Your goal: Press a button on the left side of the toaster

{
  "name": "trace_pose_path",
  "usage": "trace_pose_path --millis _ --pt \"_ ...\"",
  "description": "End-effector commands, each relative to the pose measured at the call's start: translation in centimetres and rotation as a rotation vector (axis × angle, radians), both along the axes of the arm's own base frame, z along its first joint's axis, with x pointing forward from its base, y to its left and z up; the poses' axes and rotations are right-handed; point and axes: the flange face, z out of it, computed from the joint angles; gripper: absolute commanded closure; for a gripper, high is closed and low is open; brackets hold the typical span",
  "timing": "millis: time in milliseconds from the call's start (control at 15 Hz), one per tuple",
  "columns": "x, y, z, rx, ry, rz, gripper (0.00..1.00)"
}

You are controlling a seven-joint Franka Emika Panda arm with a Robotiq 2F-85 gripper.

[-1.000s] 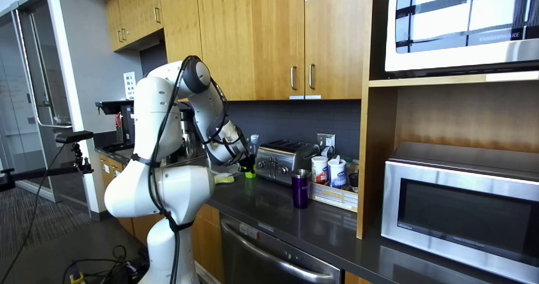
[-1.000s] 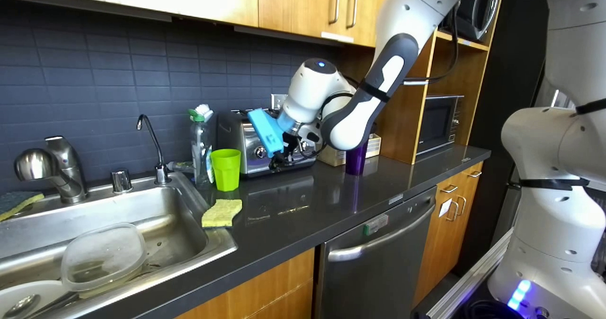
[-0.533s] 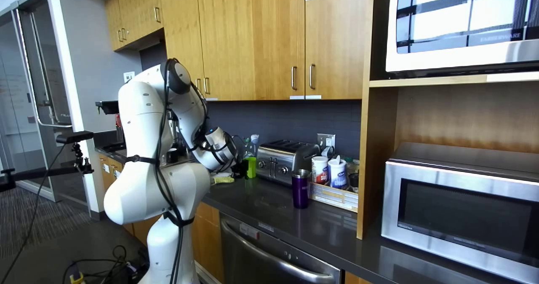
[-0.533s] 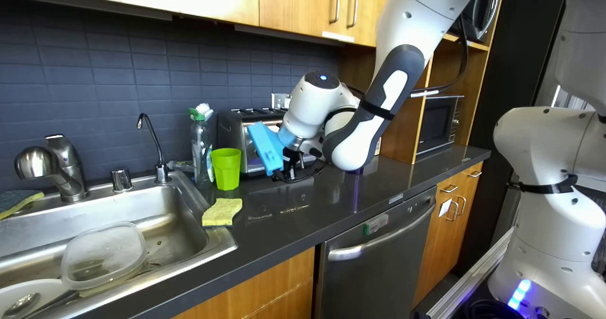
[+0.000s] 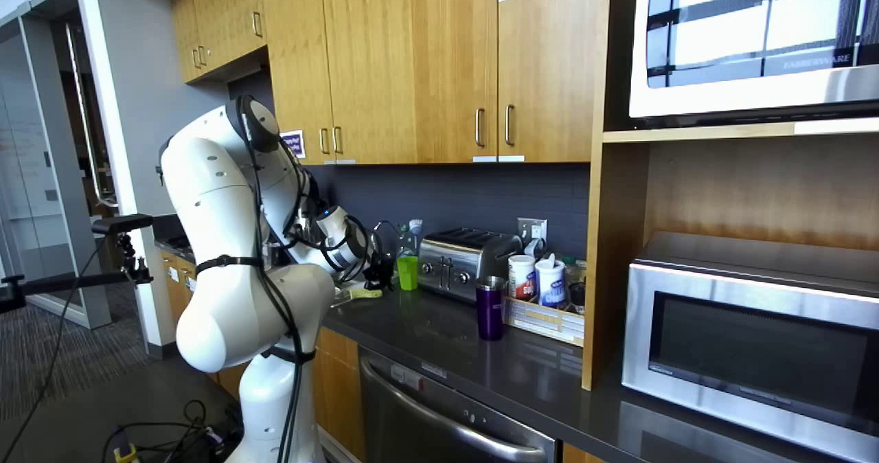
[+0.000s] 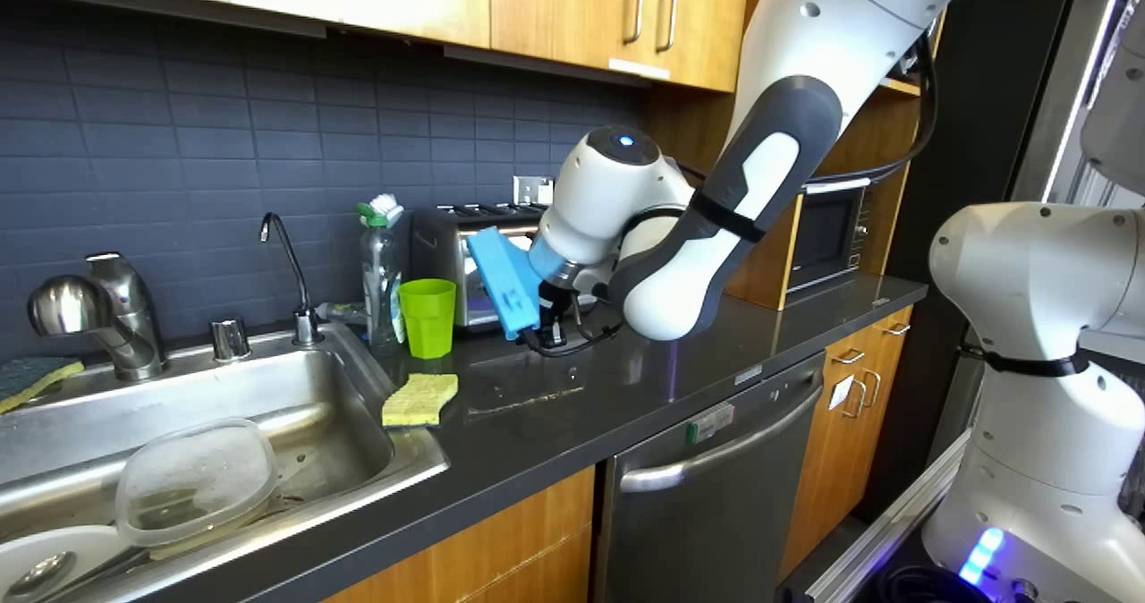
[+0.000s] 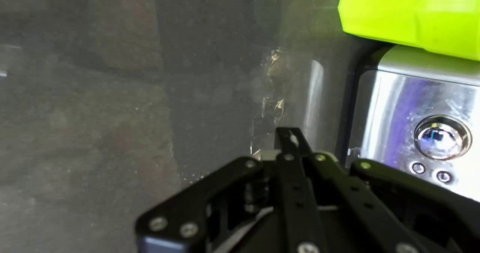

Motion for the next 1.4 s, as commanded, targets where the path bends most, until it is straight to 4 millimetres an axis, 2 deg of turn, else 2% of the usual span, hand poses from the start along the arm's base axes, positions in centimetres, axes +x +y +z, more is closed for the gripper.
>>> trace_pose_path --millis 0,267,733,1333 --pt "-0.8 -0.5 0.9 -0.023 -0.029 0.014 1.00" --pt "-0.2 -1.3 2.3 -0.040 -0.034 0.036 1.00" --pt "2.3 -3.2 4.7 -0.076 -0.050 0.097 1.00" --pt "5.4 -4.5 5.7 -0.190 -0.094 0.184 1.00"
